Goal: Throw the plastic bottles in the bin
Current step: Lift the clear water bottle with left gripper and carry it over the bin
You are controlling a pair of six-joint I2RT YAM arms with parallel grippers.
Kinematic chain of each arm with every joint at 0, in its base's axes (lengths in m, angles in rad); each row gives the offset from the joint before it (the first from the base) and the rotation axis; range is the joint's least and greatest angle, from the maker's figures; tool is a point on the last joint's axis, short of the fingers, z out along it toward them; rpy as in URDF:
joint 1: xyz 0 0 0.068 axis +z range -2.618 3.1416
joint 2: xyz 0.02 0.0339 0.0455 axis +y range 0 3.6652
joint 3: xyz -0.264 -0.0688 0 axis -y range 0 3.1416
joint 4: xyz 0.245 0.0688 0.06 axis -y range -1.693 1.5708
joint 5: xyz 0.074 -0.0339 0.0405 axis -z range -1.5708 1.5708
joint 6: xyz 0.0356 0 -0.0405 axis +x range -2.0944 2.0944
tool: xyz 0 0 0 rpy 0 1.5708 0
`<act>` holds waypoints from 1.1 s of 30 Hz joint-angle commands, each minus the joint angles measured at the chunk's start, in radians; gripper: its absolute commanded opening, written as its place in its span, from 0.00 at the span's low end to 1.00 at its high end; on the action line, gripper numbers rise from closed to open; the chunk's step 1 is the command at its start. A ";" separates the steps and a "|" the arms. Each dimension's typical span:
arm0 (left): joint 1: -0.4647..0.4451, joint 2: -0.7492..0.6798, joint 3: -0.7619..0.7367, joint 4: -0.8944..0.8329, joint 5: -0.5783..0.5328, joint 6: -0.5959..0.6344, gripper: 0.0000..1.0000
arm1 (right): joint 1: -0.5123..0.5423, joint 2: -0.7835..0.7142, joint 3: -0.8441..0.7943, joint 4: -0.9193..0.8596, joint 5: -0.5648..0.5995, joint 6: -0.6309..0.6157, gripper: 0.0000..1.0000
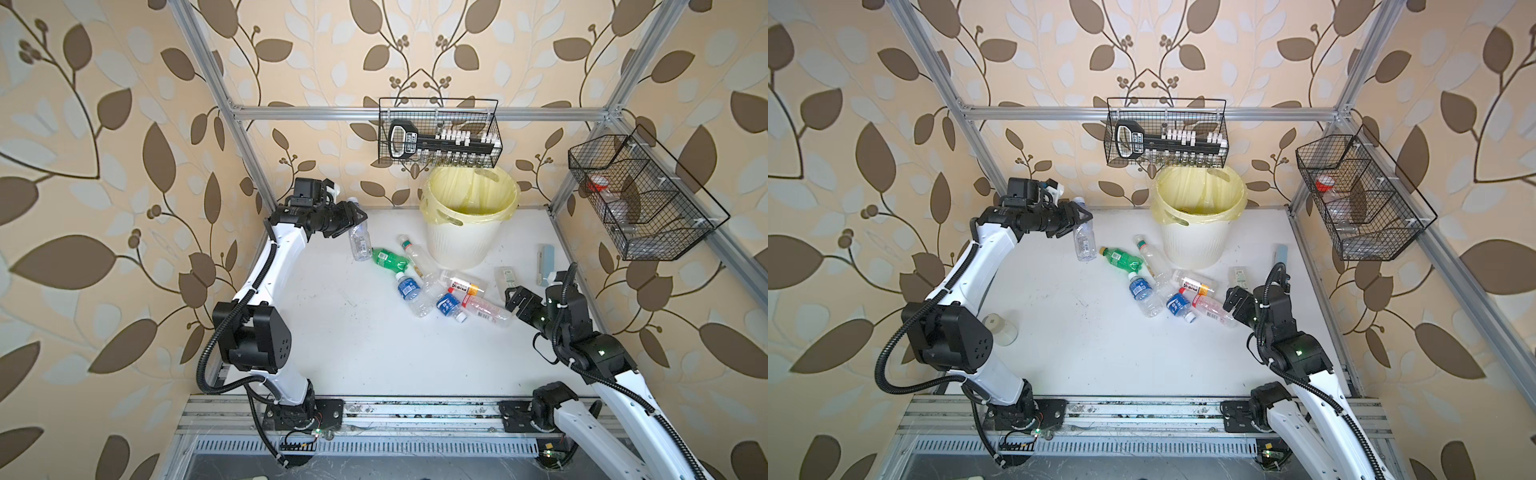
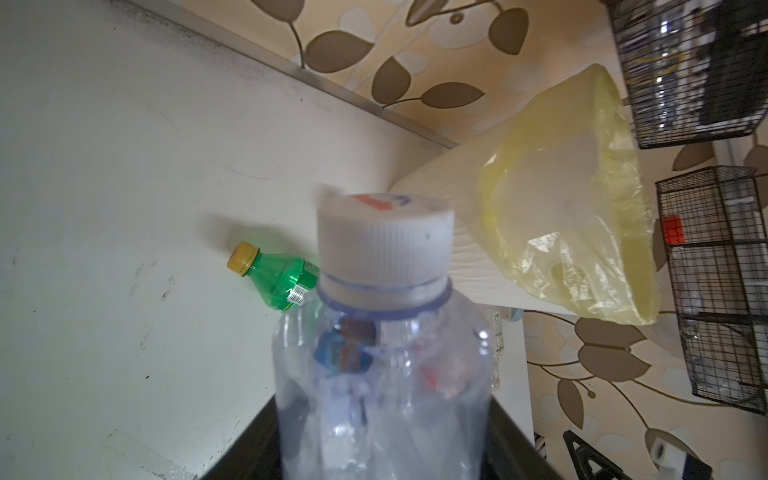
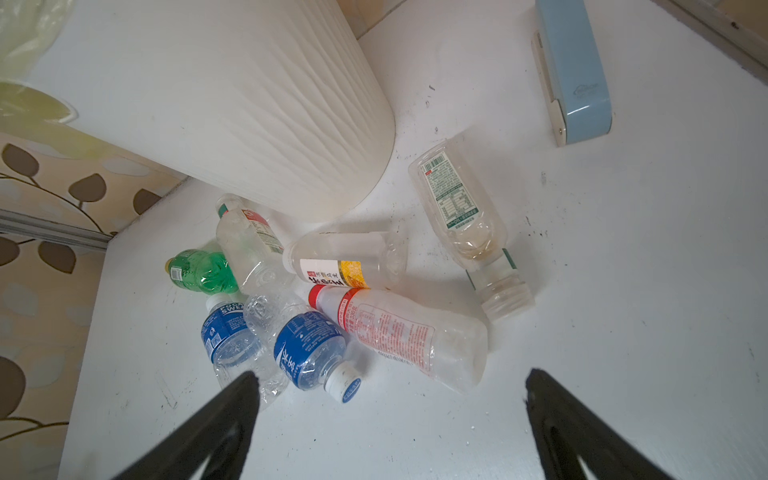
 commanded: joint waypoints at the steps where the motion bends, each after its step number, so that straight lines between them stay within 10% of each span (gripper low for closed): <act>1: -0.019 -0.067 0.067 0.056 0.046 -0.014 0.61 | 0.018 -0.006 -0.011 0.003 0.027 0.031 1.00; 33: -0.069 -0.180 0.132 0.292 -0.028 -0.171 0.53 | 0.092 -0.011 -0.026 0.015 0.094 0.075 1.00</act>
